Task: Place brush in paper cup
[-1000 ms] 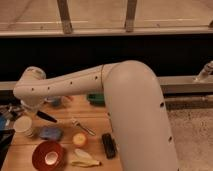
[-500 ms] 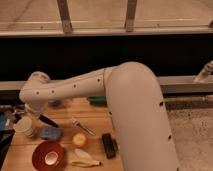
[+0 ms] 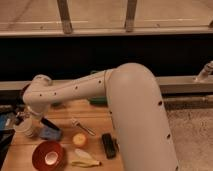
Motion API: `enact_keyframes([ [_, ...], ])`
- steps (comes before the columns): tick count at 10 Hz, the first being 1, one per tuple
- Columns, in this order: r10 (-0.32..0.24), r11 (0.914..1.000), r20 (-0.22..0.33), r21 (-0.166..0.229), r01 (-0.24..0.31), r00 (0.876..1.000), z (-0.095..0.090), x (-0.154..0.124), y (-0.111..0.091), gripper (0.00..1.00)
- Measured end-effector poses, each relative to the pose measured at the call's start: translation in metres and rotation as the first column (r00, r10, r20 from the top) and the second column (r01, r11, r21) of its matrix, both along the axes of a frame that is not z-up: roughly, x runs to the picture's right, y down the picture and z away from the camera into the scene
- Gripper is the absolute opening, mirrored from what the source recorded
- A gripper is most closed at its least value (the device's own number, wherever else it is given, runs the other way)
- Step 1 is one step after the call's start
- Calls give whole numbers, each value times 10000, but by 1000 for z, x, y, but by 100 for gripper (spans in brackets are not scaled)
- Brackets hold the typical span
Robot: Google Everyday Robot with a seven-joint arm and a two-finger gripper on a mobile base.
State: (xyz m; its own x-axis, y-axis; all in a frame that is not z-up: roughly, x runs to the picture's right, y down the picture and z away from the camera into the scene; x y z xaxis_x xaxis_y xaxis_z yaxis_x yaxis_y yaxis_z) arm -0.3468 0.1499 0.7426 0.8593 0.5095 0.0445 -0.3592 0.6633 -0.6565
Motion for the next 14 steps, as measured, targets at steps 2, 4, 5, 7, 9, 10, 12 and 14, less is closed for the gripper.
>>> enact_keyframes([
  [2,38,9999,-11,-120,-39,10000,3,1,5,0],
  [4,134,9996,25,-246,-134,9999,5,0,10,0],
  [5,167,9994,53,-290,-166,9998,5,-1,12,0],
  [7,216,9991,134,-376,-211,9997,6,-3,16,0],
  [9,193,9991,235,-374,-184,9995,7,-6,15,7],
  [10,187,9991,287,-384,-176,9994,7,-8,14,17],
  [12,151,9991,427,-410,-134,9990,9,-14,14,39],
  [14,132,9990,500,-430,-111,9987,9,-16,14,60],
])
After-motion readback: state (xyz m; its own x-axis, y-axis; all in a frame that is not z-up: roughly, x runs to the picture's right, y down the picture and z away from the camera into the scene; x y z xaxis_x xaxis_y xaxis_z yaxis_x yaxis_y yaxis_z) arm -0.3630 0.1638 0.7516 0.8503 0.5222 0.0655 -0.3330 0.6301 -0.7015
